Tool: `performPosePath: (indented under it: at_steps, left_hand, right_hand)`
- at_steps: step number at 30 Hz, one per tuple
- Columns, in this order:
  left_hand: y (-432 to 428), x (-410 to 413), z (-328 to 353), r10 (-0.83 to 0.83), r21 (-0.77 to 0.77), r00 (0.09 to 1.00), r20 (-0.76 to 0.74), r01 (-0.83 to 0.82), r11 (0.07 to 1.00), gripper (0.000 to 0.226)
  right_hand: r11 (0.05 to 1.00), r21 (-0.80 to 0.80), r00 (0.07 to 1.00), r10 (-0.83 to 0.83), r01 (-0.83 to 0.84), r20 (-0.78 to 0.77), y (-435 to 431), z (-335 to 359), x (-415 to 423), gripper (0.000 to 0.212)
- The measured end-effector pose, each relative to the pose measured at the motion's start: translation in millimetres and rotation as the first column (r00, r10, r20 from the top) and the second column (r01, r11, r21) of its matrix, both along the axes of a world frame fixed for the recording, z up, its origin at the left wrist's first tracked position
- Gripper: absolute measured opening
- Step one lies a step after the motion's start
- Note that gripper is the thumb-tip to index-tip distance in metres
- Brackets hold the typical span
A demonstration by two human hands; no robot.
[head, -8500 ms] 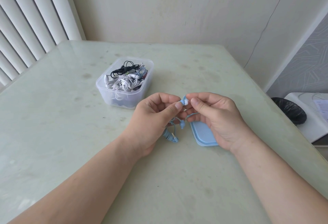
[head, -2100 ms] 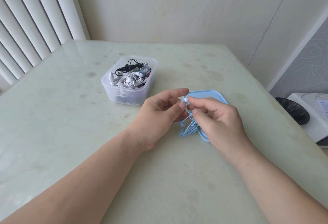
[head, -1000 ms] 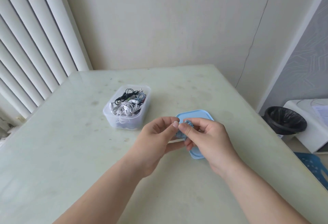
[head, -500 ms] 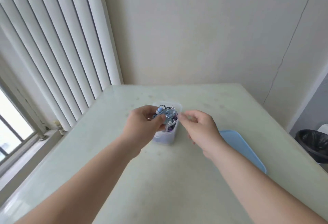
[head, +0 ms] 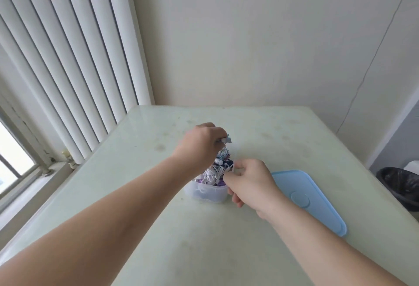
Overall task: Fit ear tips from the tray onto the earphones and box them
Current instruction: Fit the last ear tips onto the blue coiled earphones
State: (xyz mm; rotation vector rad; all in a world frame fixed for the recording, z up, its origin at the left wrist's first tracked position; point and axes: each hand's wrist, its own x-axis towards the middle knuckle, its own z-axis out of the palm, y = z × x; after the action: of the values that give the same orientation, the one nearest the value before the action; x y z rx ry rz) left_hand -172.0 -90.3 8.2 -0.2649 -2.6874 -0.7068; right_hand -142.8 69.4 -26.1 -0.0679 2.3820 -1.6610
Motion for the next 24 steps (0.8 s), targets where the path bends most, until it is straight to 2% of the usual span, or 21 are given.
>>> performPosePath:
  at_steps: [2, 4, 8, 13, 16, 19, 21, 22, 24]
  left_hand:
    - [2, -4, -6, -0.114, -0.223, 0.99, 0.079, 0.129, 0.966, 0.017]
    - [7, -3, -11, -0.147, -0.322, 0.962, 0.232, 0.219, 0.921, 0.018]
    - [15, 0, -7, -0.04, -0.401, 0.95, 0.31, 0.169, 0.9, 0.027]
    - [30, 17, -1, 0.031, -0.547, 0.9, 0.434, 0.236, 0.803, 0.019]
    - [31, 20, -1, 0.028, -0.525, 0.878, 0.477, 0.259, 0.811, 0.024]
    - [24, 23, 10, -0.011, -0.445, 0.908, 0.419, 0.216, 0.869, 0.03]
    - [26, 29, 20, -0.049, -0.425, 0.963, 0.265, 0.162, 0.891, 0.029]
    - [33, 35, 24, -0.068, -0.425, 0.983, 0.17, 0.135, 0.895, 0.026]
    - [58, 54, 29, -0.097, -0.386, 0.993, 0.068, 0.116, 0.915, 0.027]
  right_hand:
    - [0.999, -0.037, 1.0, 0.028, -0.028, 0.01, 8, 2, 9, 0.023]
    - [0.996, -0.07, 0.998, 0.052, -0.05, 0.026, 17, 6, 12, 0.024]
    - [0.997, -0.064, 0.999, 0.041, -0.039, 0.033, 37, 13, 6, 0.014]
    - [1.0, -0.017, 1.0, 0.009, -0.008, 0.014, 50, 10, 2, 0.026]
    - [1.0, -0.006, 0.999, -0.028, 0.028, -0.028, 62, 7, 0, 0.032]
    - [0.98, 0.141, 0.976, -0.112, 0.139, -0.187, 90, 1, -4, 0.035]
    - [0.936, 0.273, 0.943, -0.136, 0.223, -0.303, 114, -2, -6, 0.029]
    - [0.886, 0.381, 0.93, -0.129, 0.264, -0.345, 128, -3, -6, 0.025]
    - [0.708, 0.64, 0.936, -0.084, 0.298, -0.342, 149, -2, -6, 0.02]
